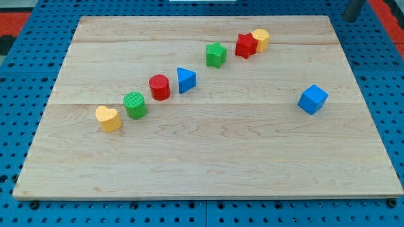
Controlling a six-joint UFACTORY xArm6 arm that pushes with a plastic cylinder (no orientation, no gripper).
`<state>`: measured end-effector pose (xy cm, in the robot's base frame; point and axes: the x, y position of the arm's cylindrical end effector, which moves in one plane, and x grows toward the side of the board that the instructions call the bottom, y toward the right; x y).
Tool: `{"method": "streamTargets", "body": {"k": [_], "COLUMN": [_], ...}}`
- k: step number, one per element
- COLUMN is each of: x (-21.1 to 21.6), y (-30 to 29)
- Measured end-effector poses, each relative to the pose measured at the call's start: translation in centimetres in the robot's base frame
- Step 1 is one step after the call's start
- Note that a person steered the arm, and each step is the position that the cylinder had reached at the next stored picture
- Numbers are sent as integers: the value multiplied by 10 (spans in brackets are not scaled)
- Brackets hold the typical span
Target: Place the blue cube to the top right of the blue triangle
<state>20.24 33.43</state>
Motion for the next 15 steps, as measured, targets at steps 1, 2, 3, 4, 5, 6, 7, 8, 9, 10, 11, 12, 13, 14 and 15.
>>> {"method": "streamTargets", "body": {"k": [1,2,3,4,5,6,7,8,9,10,11,12,13,14,15], "x": [0,0,0,0,0,0,0,2,44,103,176,224,231,270,303], "y": [-1,-6,-12,-20,-33,-33,-33,-36,-46,-58,-77,-115,-150,-141,-167]}}
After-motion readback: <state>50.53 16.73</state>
